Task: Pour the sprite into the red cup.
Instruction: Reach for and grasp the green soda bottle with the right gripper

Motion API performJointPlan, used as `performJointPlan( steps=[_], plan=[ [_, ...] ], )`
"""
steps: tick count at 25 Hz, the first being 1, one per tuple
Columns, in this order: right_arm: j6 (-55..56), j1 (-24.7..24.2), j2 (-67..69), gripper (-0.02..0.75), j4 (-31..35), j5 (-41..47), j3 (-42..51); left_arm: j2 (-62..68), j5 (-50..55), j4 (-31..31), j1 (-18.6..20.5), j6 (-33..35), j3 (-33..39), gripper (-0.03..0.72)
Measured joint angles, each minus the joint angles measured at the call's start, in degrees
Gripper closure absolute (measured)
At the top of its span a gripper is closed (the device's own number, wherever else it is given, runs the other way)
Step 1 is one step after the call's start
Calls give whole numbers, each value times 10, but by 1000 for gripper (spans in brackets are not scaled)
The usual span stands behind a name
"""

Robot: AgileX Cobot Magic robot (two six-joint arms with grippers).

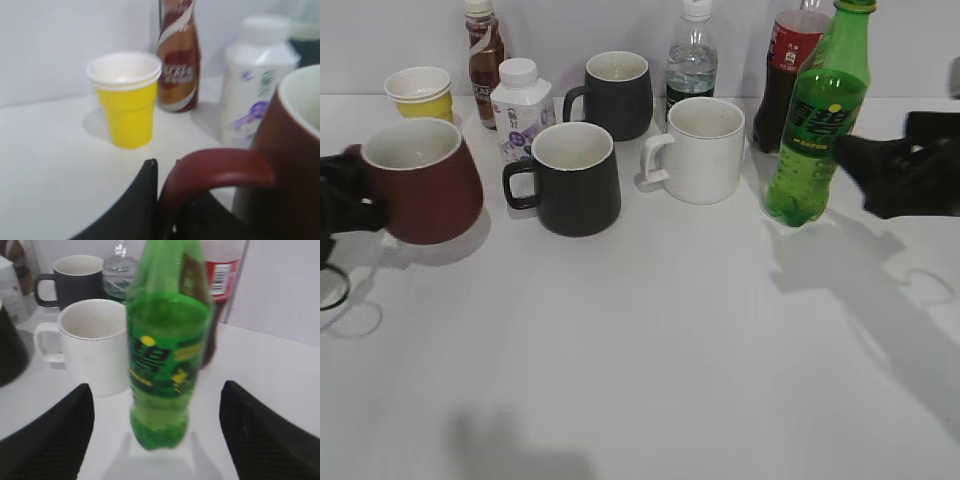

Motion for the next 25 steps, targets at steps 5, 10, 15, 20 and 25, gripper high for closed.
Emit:
performJointPlan(
  steps=[5, 10, 15, 20, 25],
  plan=[
    [6, 0, 109, 153, -7, -67, -27, -104, -2, 2, -21, 0, 70, 620],
    [7, 1, 207, 153, 22, -108, -70, -169, 46, 16, -61, 0, 92, 620],
    [7, 1, 276, 153, 31, -144, -113, -202, 71, 35, -113, 0, 92, 620],
    [7, 1, 326, 153, 31, -152, -157, -204, 75, 35, -168, 0, 92, 620],
    [7, 1, 362, 163, 31, -153, -191, -204, 75, 36, -218, 0, 92, 621]
  ],
)
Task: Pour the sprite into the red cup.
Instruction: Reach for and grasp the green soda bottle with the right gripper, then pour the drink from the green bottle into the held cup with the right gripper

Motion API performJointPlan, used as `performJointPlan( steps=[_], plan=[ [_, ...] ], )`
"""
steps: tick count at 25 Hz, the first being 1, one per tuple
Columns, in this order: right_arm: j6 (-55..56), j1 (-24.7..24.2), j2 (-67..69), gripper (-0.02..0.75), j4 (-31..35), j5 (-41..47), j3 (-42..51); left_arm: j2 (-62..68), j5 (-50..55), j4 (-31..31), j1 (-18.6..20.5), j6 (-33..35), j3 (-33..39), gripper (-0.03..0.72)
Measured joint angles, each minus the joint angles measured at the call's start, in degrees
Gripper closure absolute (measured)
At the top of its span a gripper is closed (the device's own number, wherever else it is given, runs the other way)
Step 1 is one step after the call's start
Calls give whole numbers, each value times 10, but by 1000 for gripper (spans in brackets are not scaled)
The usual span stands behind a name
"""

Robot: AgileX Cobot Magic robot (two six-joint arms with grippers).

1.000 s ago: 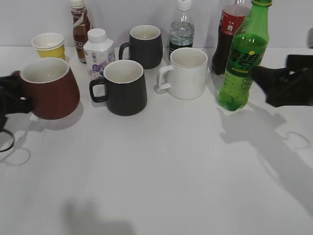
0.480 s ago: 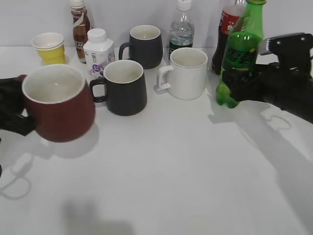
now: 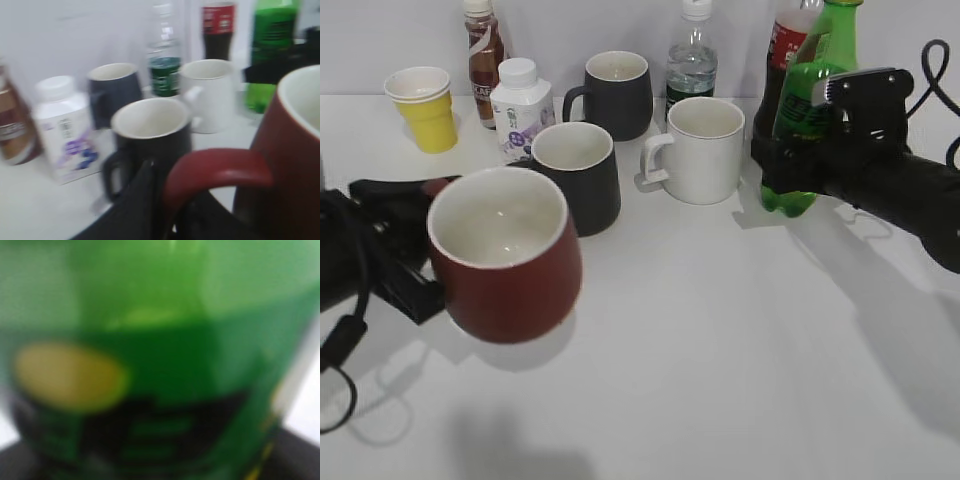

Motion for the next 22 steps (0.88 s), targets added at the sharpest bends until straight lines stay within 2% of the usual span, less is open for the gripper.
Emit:
performJointPlan(
  steps=[2, 5, 10, 14, 18, 22],
  plan=[
    [0, 0, 3, 215, 1, -1, -5, 0, 3, 0, -14, 0, 0, 621],
    [0, 0, 3, 336, 5, -4, -5, 1, 9, 3, -26, 0, 0, 621],
    [0, 0, -19, 340, 5, 26, -4, 7, 11, 3, -27, 0, -1, 621],
    [-5, 0, -72, 340, -1, 42, -3, 34, 17, 18, -27, 0, -34, 621],
    [-34, 0, -127, 340, -67, 42, -6, 85, 17, 40, -27, -1, -92, 621],
    [-49, 0, -136, 340, -165, 42, -34, 138, 17, 53, -27, -43, -146, 621]
  ],
)
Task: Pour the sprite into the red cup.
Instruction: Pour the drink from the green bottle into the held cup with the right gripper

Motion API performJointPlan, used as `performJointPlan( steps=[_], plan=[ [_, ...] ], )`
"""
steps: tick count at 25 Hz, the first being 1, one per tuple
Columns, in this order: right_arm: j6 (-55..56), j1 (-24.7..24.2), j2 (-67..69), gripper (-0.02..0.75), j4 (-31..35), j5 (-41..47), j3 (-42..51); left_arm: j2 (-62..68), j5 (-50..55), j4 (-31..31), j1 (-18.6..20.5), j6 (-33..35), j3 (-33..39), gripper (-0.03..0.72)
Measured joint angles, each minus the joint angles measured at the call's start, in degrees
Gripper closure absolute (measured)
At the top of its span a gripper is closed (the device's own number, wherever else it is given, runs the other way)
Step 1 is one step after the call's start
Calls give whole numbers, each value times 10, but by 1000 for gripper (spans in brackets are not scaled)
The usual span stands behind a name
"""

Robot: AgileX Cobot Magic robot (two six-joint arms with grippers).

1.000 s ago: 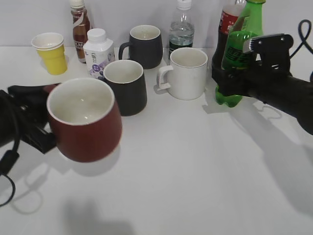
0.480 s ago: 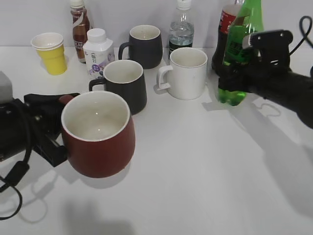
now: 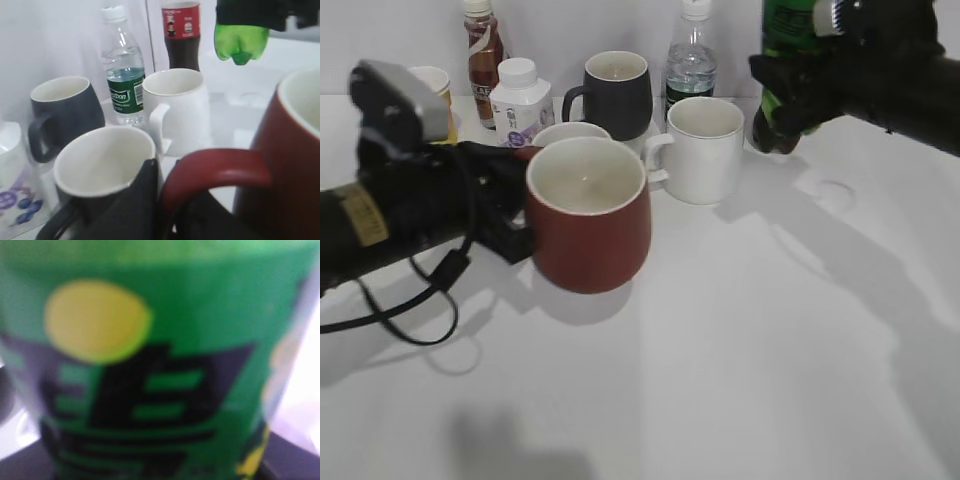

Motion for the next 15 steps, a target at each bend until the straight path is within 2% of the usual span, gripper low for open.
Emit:
performJointPlan(
  steps=[3, 9, 15],
  plan=[
    [-1, 0, 0, 342, -72, 0, -21, 27, 0, 25, 0, -10, -24, 621],
    [-20, 0, 0, 342, -175, 1, -36, 52, 0, 45, -2, -13, -31, 621],
    [-72, 0, 0, 342, -286, 29, -36, 62, 2, 50, -36, -14, -31, 621]
  ],
)
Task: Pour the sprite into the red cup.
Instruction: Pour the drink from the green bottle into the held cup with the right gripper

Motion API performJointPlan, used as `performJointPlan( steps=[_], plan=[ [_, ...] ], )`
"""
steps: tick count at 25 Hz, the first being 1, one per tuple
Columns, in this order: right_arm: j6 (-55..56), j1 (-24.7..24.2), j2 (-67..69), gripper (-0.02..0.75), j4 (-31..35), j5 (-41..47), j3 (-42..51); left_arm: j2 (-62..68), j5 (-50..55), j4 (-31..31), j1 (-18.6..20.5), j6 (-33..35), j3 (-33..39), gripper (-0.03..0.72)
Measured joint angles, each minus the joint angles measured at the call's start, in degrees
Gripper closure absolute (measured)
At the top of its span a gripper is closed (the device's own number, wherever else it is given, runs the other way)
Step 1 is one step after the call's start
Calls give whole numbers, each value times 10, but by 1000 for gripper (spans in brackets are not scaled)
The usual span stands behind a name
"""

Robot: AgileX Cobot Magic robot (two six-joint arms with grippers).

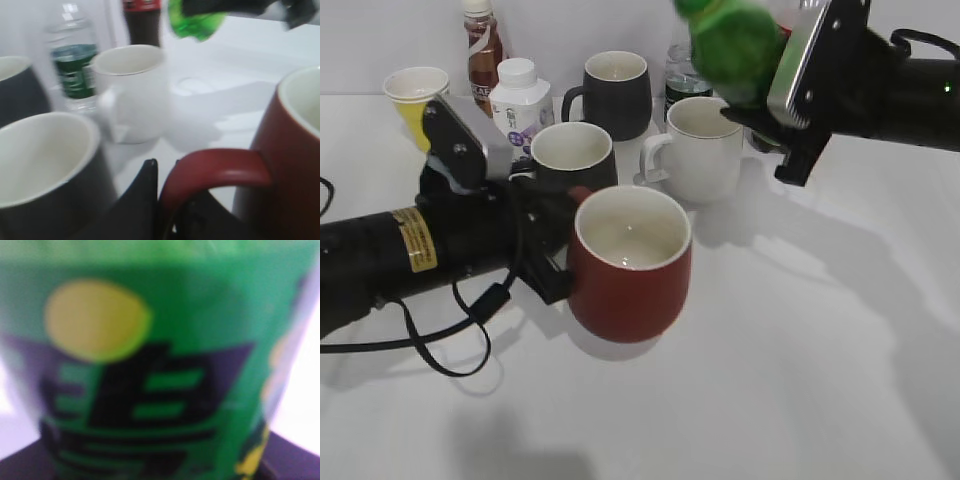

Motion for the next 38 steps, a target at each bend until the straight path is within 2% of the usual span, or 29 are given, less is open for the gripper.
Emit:
performJointPlan(
  steps=[4, 11, 19, 30, 38],
  plan=[
    [-24, 0, 0, 342, -57, 15, 0, 2, 10, 1, -16, 0, -11, 621],
    [-60, 0, 0, 342, -140, 22, 0, 2, 19, -7, -17, 0, -37, 621],
    [-157, 0, 0, 342, -147, 23, 0, 2, 45, 3, -18, 0, -38, 621],
    [-246, 0, 0, 342, -148, 26, 0, 2, 38, 70, -20, 0, -38, 621],
    [-293, 0, 0, 342, -136, 26, 0, 2, 41, 71, -52, -1, -38, 621]
  ],
)
